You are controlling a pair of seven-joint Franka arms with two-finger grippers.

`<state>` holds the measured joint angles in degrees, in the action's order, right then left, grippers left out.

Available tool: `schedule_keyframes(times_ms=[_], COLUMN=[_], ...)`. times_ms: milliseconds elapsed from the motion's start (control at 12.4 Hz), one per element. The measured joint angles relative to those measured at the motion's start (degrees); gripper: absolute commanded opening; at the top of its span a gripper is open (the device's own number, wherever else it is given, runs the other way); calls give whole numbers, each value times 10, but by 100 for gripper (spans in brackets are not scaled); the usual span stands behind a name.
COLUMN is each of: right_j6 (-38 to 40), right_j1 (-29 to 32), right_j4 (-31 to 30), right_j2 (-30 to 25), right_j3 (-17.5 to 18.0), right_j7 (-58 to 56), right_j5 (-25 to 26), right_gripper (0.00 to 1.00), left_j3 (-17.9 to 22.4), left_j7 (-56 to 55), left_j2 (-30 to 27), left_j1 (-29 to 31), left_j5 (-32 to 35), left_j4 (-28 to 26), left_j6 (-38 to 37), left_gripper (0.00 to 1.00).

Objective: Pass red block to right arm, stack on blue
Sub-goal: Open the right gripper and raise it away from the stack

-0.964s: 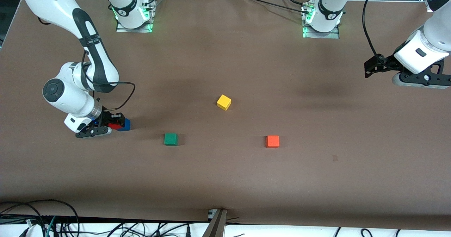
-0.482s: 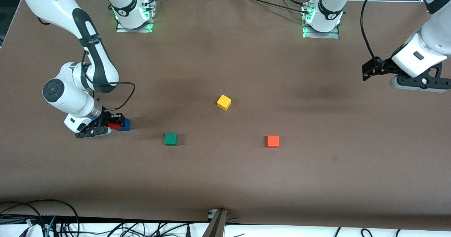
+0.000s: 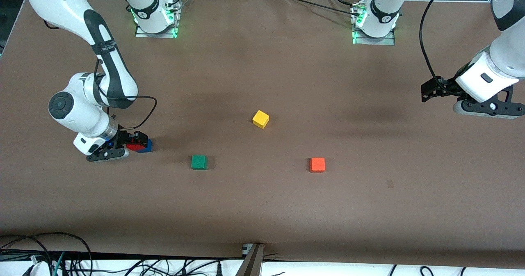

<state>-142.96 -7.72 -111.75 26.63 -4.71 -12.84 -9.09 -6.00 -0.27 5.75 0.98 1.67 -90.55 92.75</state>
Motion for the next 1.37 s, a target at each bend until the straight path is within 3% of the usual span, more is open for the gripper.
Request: schedule_keyframes(times_ms=[402, 562, 803, 964, 1205, 1365], right_j6=[6, 89, 284, 380, 447, 471], right_j1=[5, 7, 6, 7, 10, 10], right_j4=[36, 83, 196, 245, 240, 200], right_j2=[-1, -10, -30, -48, -101, -168], right_j3=[-15, -17, -19, -36, -61, -68], right_j7=[2, 24, 71, 77, 77, 77], right_j5=[0, 0, 0, 0, 1, 17], right_gripper=[100, 100, 100, 100, 100, 100], left_j3=[0, 0, 0, 0, 0, 0], left_j7=[0, -1, -2, -3, -4, -5], left_j2=[0, 0, 0, 0, 1, 1], left_j1=[0, 0, -1, -1, -1, -1], left_j5=[0, 0, 0, 0, 0, 0], left_j4=[1, 1, 1, 2, 3, 3], left_j6=[0, 0, 0, 0, 0, 0], left_gripper=[100, 100, 100, 100, 100, 100])
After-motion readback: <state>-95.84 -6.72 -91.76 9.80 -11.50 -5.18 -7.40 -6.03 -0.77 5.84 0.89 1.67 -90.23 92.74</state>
